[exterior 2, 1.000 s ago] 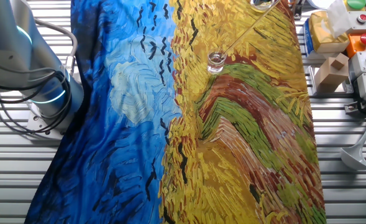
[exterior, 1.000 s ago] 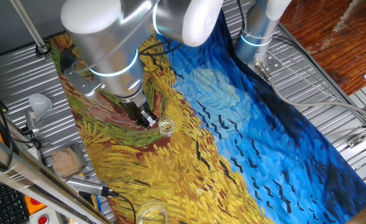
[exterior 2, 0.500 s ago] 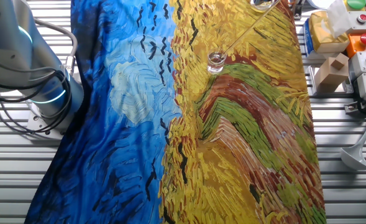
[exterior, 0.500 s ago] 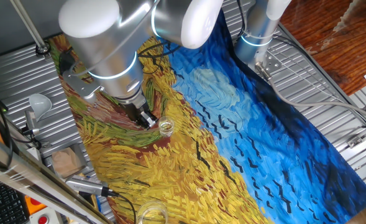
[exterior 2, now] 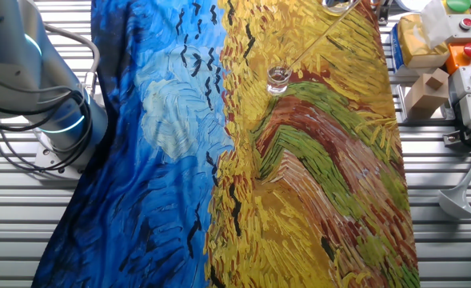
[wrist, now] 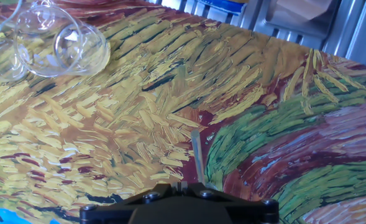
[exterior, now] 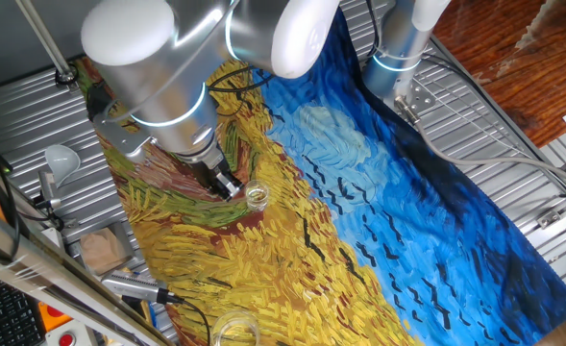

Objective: Stir the beaker with a glass rod

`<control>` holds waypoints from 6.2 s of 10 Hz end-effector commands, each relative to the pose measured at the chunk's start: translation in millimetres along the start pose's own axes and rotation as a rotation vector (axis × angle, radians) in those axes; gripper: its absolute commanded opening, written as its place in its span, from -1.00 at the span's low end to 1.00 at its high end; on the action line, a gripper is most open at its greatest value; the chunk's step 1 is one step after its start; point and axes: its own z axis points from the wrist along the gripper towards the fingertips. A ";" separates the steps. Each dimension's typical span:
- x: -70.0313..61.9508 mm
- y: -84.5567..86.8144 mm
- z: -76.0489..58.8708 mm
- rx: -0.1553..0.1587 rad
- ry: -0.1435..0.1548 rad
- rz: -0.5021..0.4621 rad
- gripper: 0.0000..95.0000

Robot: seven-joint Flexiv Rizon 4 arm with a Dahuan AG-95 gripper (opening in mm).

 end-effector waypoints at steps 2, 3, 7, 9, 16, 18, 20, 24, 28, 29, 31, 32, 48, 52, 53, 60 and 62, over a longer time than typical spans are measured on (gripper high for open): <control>1.6 -0.4 0.3 -0.004 0.015 -0.028 -1.00; 1.6 -0.4 0.3 -0.007 0.022 -0.056 -1.00; 1.6 -0.4 0.3 -0.011 0.031 -0.063 -1.00; 0.9 0.2 0.7 -0.014 0.039 -0.059 -1.00; -1.5 7.4 -0.2 -0.028 0.093 -0.035 -1.00; 1.6 11.1 -3.9 -0.023 0.110 -0.025 -1.00; 3.5 11.9 -3.6 -0.021 0.108 -0.026 -1.00; 4.0 11.4 -3.9 -0.019 0.106 -0.032 -0.60; 4.7 9.1 -3.5 -0.013 0.099 -0.050 -0.60; 5.0 8.2 -3.2 -0.005 0.102 -0.057 -0.60; 5.1 3.0 -0.5 -0.002 0.100 -0.069 -0.60; 5.2 1.0 0.6 -0.004 0.097 -0.074 -0.20; -20.5 -3.1 1.1 -0.006 0.113 -0.085 -0.20; -28.4 -2.2 -2.7 -0.004 0.124 -0.081 -0.20; -29.2 -1.8 -2.2 -0.003 0.125 -0.080 -0.20; -32.0 -0.7 0.5 0.014 0.137 -0.086 -0.20; -32.2 -0.9 0.6 0.016 0.138 -0.087 -0.60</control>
